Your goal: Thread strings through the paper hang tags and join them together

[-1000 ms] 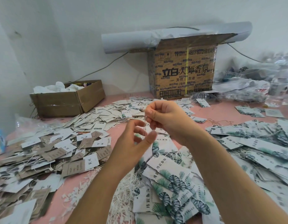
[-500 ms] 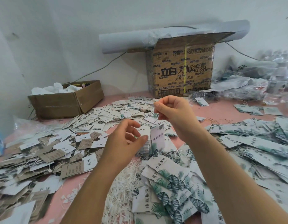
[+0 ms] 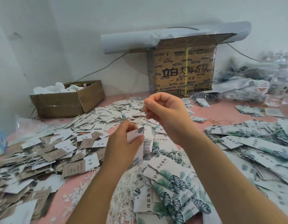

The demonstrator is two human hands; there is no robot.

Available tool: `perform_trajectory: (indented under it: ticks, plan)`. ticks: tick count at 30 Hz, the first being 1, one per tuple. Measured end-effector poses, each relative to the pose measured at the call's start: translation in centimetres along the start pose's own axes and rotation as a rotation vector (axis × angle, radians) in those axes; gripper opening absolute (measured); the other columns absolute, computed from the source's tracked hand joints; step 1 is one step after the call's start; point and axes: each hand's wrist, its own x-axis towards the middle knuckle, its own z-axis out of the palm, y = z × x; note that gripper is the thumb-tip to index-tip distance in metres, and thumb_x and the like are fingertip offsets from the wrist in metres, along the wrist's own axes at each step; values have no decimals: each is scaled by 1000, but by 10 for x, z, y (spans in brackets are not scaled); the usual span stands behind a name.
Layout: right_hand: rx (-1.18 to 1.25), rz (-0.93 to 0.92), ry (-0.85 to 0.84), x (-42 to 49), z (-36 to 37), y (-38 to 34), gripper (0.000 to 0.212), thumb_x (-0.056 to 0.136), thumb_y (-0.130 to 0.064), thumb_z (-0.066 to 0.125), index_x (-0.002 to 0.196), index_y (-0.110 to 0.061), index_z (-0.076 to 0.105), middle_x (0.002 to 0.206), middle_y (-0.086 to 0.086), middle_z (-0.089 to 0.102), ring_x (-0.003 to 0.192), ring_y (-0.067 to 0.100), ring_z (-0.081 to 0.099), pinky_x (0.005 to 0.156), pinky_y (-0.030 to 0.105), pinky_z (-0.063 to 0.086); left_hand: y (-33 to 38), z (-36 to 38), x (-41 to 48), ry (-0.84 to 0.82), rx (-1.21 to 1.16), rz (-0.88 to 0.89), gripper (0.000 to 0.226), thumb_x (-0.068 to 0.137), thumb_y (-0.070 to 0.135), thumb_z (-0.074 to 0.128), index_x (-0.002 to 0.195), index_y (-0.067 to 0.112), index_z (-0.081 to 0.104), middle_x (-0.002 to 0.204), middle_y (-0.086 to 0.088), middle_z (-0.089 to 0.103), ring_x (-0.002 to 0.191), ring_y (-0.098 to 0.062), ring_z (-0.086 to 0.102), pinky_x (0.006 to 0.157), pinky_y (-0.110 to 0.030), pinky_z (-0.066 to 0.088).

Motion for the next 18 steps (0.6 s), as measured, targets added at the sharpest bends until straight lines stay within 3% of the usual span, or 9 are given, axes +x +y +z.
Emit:
perform_trajectory:
  ticks: [4, 6, 9, 12, 14, 16, 18]
  plan:
    - [76, 12, 185, 4, -14, -2, 11, 87, -2, 56, 78, -7, 58, 64, 1, 62, 57, 10, 54, 59, 19, 50, 3, -8, 1, -40, -143, -35, 17, 83, 23, 69, 80, 34, 57, 80, 13, 65, 66, -2, 61, 44, -15, 46]
    - [110, 37, 290, 6, -20, 1, 10, 88, -2, 55, 80, -8, 58, 62, 0, 61, 55, 9, 53, 58, 19, 49, 3, -13, 1, -40, -230, -45, 15, 81, 23, 69, 80, 34, 60, 73, 12, 67, 61, 2, 62, 44, -13, 45]
    - [15, 120, 338, 9, -29, 7, 9, 88, -2, 56, 82, -8, 58, 60, -3, 60, 56, 9, 51, 56, 19, 46, 6, -19, 3, -32, -400, -75, 7, 72, 34, 67, 76, 31, 63, 70, 16, 69, 62, 2, 63, 48, -15, 48]
    - [-283, 237, 141, 7, -31, 13, 10, 87, -5, 58, 78, -11, 59, 58, -5, 62, 55, 9, 50, 53, 18, 45, 10, -21, 4, -38, -580, -114, 9, 69, 35, 63, 73, 38, 71, 75, 12, 72, 68, -2, 66, 54, -20, 54]
    - [-467, 297, -72, 5, -24, 17, 10, 87, -6, 59, 79, -12, 61, 59, -5, 64, 54, 8, 52, 52, 19, 45, 11, -19, 5, -13, -666, -148, 16, 74, 32, 61, 86, 30, 71, 82, 9, 73, 74, -6, 67, 61, -24, 56]
    - [-524, 313, -225, 3, -12, 22, 7, 89, -5, 57, 87, -6, 64, 62, -4, 65, 53, 8, 54, 53, 20, 46, 13, -17, 5, 3, -704, -183, 14, 83, 23, 59, 95, 20, 65, 87, 4, 73, 78, -11, 68, 67, -30, 58]
    - [-486, 300, -260, 2, -1, 26, 11, 91, -2, 53, 93, -1, 63, 67, 3, 65, 54, 11, 55, 56, 25, 47, 13, -16, 5, 20, -725, -208, 12, 90, 13, 54, 94, 19, 64, 86, 3, 73, 77, -14, 68, 69, -33, 57]
